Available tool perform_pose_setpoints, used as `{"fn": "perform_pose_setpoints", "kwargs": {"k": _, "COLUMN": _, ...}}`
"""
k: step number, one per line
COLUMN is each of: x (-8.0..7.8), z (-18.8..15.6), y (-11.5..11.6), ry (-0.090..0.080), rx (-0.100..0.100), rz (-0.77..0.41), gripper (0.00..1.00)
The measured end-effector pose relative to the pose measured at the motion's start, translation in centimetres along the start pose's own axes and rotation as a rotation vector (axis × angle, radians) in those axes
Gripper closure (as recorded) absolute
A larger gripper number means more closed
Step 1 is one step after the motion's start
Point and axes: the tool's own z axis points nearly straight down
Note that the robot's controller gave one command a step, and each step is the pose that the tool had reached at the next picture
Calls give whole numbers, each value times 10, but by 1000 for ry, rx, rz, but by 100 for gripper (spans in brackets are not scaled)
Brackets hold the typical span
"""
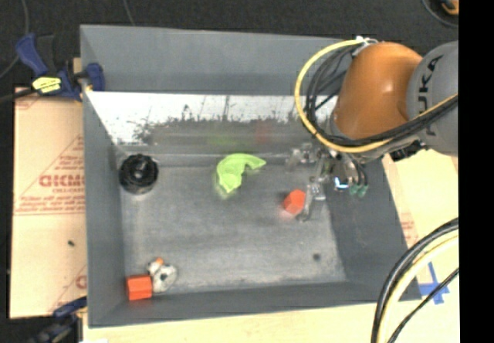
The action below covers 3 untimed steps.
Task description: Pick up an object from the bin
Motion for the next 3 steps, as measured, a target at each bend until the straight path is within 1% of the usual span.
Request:
{"fn": "perform_pose_setpoints", "kwargs": {"k": 1, "x": -29, "z": 96, "y": -28, "ry": 1, "rx": 1, "rz": -141, "gripper": 0}}
{"fn": "perform_pose_setpoints", "kwargs": {"k": 2, "x": -29, "z": 119, "y": -34, "ry": -4, "rx": -1, "rz": -133, "gripper": 0}}
{"fn": "perform_pose_setpoints", "kwargs": {"k": 3, "x": -34, "z": 107, "y": -31, "ry": -6, "rx": 2, "rz": -142, "gripper": 0}}
